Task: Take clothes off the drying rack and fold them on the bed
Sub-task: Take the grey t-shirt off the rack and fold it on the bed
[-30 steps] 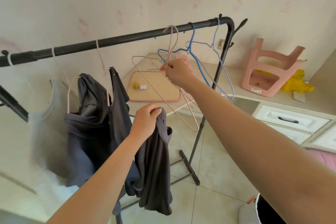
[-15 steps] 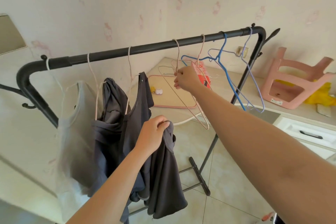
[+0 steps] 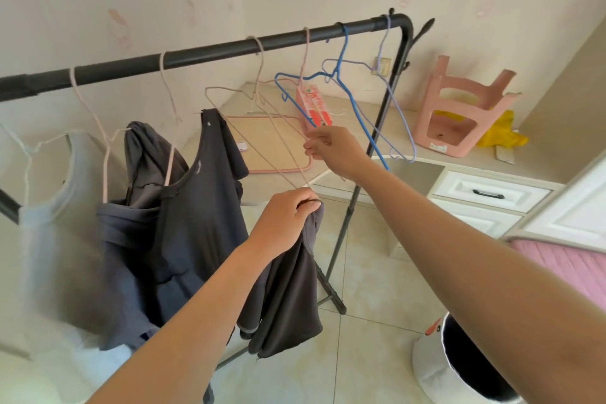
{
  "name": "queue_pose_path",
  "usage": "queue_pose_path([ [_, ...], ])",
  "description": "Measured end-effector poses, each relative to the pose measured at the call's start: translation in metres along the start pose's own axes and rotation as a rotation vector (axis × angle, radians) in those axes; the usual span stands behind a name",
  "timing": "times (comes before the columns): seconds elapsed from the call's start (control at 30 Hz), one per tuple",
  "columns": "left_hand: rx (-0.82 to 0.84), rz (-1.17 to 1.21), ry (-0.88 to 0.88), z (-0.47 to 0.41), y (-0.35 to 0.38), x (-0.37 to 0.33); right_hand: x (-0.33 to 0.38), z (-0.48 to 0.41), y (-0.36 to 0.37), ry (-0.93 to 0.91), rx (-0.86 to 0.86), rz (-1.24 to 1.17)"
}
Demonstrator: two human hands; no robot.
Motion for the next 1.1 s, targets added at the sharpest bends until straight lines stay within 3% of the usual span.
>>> queue_pose_path([
  [0.23,0.212,0.010,0.091,0.005,0.057,-0.063,-0.055,0.093,-0.071,0.123,0.011,-0.052],
  [0.63,0.474,0.054,0.375,0.053,0.196,-0.229,-0.237,0.322,-0.218,0.518,-0.205,0.137],
  [0.83,0.585,0.110,0.477,0.081,0.260,-0.299,-0.312,0.442,-0.258,0.704,-0.048,0.235],
  [1.1,0.750,0.146,0.510,0.113,0.351,-0.348,-0.337,0.568,-0.315,0.868,-0.264,0.183],
])
Point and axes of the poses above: each hand's wrist, its own z-axis away from the middle knuckle, its own y-axis out of the palm, x = y × z, the point moved 7 cm from there along -z, towards the middle knuckle, and after that the axes turned 5 degrees about -x, right-handed, at the moved point
